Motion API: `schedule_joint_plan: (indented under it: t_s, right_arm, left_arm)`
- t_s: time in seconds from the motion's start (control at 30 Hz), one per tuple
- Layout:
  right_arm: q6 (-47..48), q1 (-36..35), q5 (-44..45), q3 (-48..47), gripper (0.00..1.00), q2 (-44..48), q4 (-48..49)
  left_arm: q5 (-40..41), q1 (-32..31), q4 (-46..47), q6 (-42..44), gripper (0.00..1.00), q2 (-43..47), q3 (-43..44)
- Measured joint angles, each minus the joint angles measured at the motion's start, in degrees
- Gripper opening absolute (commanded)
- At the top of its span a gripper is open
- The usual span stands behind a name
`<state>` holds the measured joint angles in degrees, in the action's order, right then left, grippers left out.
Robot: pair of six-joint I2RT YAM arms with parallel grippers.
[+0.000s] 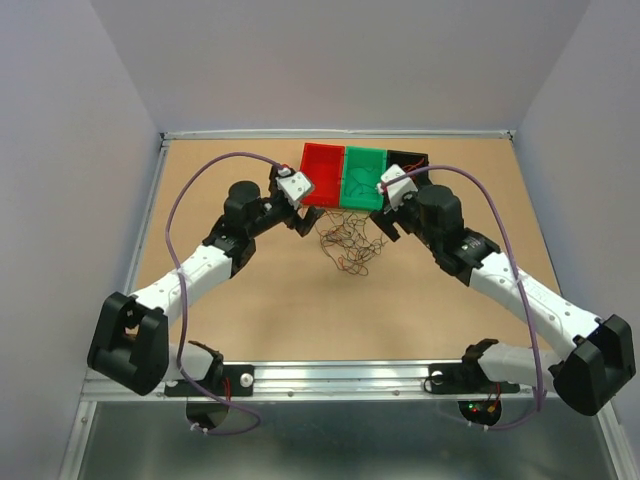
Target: Untangle the cables
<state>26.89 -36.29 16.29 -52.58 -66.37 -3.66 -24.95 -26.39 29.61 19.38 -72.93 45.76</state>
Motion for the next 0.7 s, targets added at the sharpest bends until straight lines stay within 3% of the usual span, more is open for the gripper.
schedule_joint_plan:
  t_s: [0.37, 0.5, 0.53, 0.57, 0.6, 0.63, 0.7]
  right_arm:
    - [4.72, 11.23, -26.86, -1.29, 0.98, -5.95, -16.48]
    - [8.31, 15.85, -35.78, -2.25, 0.71, -9.27, -20.04]
    - [9.60, 16.87, -38.05, -2.25, 0.71, -10.40, -20.94]
    - [10.43, 17.25, -39.56, -2.25, 0.90, -11.13, -21.53]
    - [10.99, 17.53, -40.96, -2.25, 0.97, -11.91, -21.94]
    - [12.07, 17.59, -42.10, -2.25, 1.00, -12.59, -22.14]
    - [13.00, 17.59, -43.93, -2.25, 0.96, -13.97, -22.86]
  left_arm:
    - [-3.23, 0.00, -3.76, 4.83, 0.99, -3.02, 0.00]
    - [-4.92, 0.00, -3.82, 6.40, 0.99, -3.02, 0.00]
    - [-5.29, 0.00, -3.93, 6.82, 0.99, -3.02, 0.00]
    - [-5.53, 0.00, -3.98, 7.17, 0.99, -3.02, 0.00]
    - [-5.84, 0.00, -4.02, 7.48, 0.99, -3.02, 0.00]
    - [-6.03, 0.00, -4.07, 7.65, 0.99, -3.02, 0.00]
    - [-6.29, 0.00, -4.13, 8.04, 0.99, -3.02, 0.00]
